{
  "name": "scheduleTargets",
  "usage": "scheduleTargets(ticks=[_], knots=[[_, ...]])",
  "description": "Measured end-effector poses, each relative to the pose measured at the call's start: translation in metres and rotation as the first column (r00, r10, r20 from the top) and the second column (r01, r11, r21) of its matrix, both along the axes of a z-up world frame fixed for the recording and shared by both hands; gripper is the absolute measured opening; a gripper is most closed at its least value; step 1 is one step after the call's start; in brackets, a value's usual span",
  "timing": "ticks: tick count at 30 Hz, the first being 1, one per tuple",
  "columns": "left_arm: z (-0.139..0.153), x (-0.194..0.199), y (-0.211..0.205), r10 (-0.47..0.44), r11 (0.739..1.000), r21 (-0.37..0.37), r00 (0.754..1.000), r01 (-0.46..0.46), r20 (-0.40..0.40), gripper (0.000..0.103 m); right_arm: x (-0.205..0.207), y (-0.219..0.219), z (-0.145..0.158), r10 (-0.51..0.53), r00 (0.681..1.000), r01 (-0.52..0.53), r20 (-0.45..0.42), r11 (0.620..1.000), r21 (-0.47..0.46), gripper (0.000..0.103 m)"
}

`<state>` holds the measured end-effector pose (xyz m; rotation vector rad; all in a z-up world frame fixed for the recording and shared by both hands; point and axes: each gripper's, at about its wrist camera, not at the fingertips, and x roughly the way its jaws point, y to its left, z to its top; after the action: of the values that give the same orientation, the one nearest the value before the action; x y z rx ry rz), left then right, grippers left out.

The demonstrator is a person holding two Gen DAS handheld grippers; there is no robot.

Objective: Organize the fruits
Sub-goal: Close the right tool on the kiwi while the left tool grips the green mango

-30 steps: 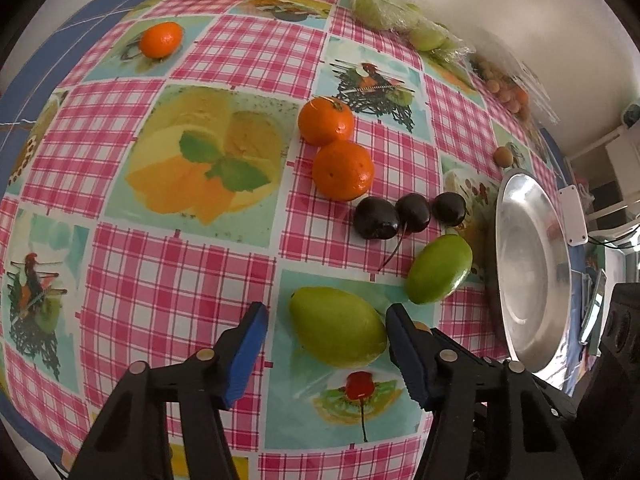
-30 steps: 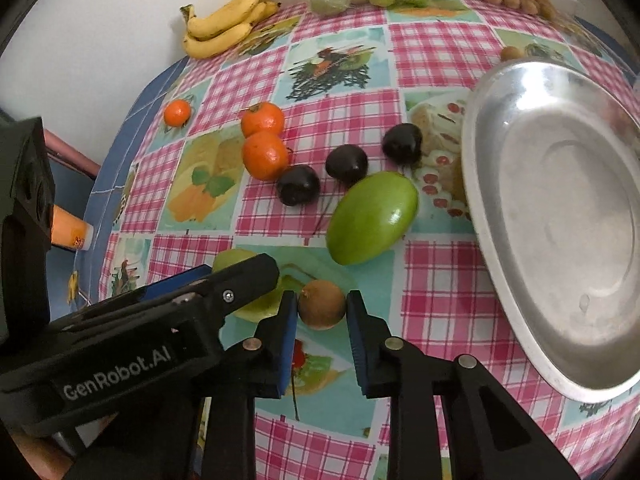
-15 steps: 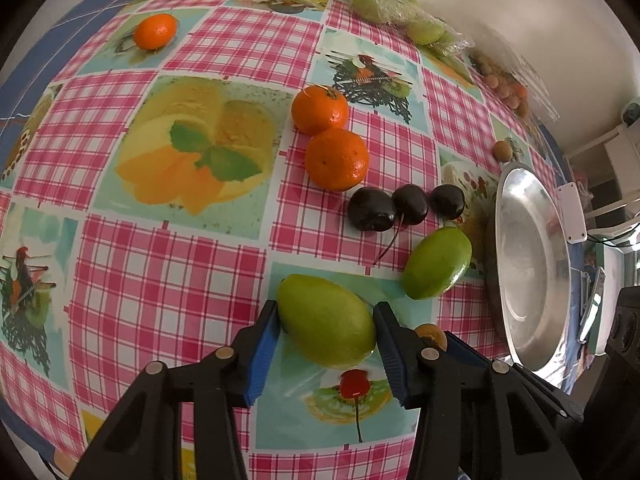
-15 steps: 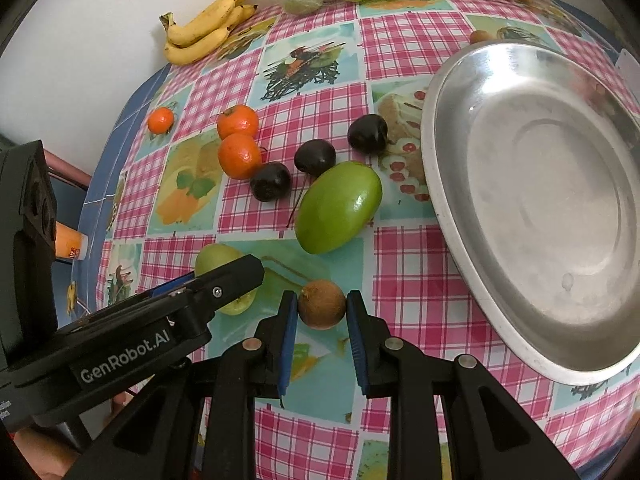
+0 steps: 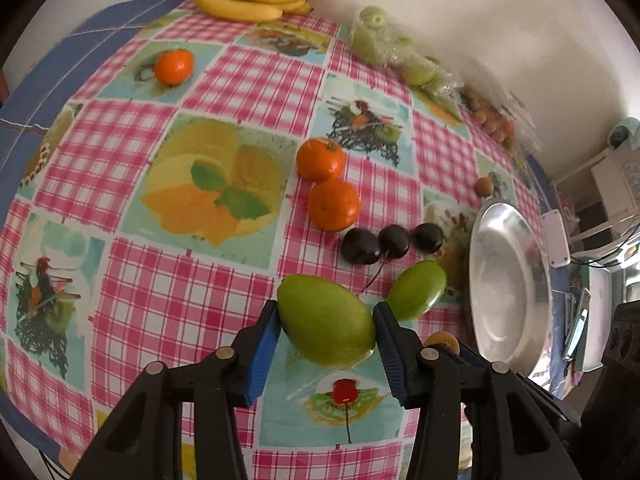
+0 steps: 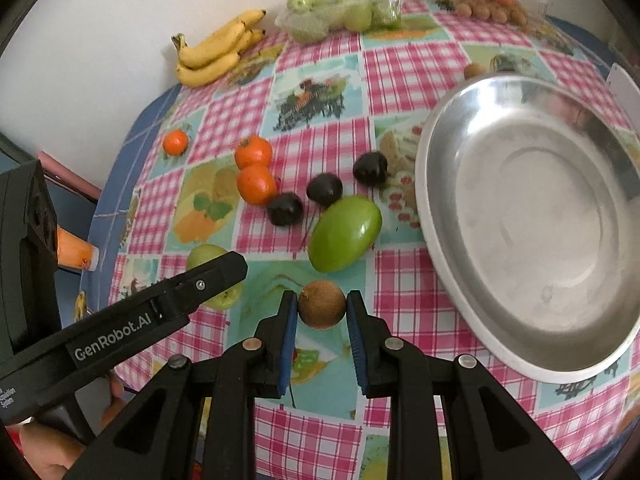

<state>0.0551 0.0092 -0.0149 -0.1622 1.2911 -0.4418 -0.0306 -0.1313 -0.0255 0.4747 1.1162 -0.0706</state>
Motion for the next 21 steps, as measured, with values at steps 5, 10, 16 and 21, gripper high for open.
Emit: scheduleTargets(ticks=[5,10,16,21], knots=[[0.004,0.001,0.003,0.009,1.000,0.010,1.000,-0.009,-0.001,0.050,-0.001,-0.009,0.008,-0.028,0.999,0.028,0.028,1.000,-0.008,0.026],[0.009,0.000,-0.001,0.001,1.000,0.031,1.000,-0.002,0.011,0.050,-0.005,-0.024,0.016,-0.075,0.996,0.076,0.044,0.997,-0.005,0.026],[0.021,0.002,-0.030,-0.051,0.997,0.065,0.998,0.049,0.037,0.050,-0.013,-0.050,0.026,-0.174,0.983,0.177,0.059,0.983,-0.054,0.026],[0.030,-0.003,-0.072,-0.133,0.988,0.082,0.990,0.128,0.050,0.050,-0.027,-0.087,0.027,-0.289,0.955,0.293,0.058,0.952,-0.084,0.026]])
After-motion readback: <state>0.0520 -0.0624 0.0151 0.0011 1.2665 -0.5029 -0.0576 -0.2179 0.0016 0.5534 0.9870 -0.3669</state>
